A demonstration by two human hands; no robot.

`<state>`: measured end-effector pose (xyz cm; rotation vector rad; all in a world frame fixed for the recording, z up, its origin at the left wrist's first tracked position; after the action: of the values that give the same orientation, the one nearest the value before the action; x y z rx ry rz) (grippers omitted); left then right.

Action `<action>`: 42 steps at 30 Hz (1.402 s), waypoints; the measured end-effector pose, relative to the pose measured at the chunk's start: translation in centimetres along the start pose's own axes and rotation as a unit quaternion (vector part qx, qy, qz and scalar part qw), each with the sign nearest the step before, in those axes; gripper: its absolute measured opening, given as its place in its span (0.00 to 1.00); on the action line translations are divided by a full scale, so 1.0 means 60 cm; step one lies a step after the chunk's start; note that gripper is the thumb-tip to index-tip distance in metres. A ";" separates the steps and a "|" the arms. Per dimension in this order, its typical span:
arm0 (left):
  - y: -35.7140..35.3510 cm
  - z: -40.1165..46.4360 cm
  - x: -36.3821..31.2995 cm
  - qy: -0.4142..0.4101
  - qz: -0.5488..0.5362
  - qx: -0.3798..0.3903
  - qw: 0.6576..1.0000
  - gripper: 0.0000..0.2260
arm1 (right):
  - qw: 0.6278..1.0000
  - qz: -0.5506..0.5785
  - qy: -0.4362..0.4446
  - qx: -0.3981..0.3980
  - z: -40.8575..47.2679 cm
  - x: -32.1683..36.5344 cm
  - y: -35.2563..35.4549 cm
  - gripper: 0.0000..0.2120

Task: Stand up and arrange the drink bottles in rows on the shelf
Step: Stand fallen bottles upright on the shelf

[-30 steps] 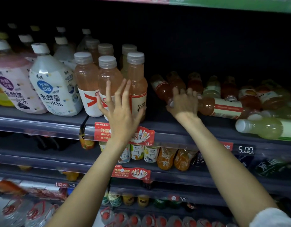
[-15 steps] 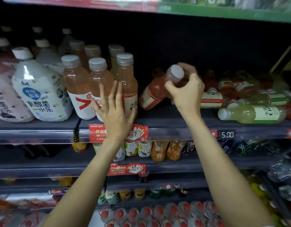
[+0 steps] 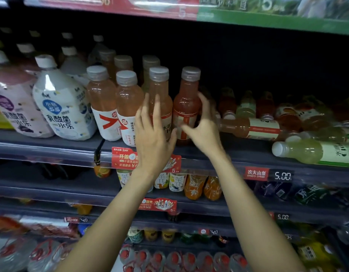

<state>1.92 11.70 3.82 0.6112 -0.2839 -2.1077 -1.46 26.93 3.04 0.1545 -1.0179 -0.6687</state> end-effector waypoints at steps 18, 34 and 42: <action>-0.024 -0.004 0.013 0.017 0.064 -0.029 0.997 0.35 | 0.986 -0.076 0.020 0.146 0.082 -0.035 -0.075 0.40; -0.030 -0.013 0.020 0.028 -0.001 -0.049 0.998 0.32 | 0.849 -0.506 0.039 0.145 0.028 -0.172 0.187 0.36; -0.031 -0.013 0.022 0.036 -0.015 -0.043 0.998 0.33 | 0.928 -0.355 0.116 0.013 -0.016 -0.069 0.176 0.35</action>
<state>0.40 11.70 1.97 0.6433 -0.1431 -2.1098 2.58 37.54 3.88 0.6324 -0.7272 -1.2603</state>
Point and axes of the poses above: each hand's wrist, its own z-axis towards the middle knuckle, its own y-axis out of the back of the hand, x = y × z, the point moved 8 cm from there along z, towards the middle knuckle, and after that the axes turned 4 degrees about -x, right-handed, at the moved point
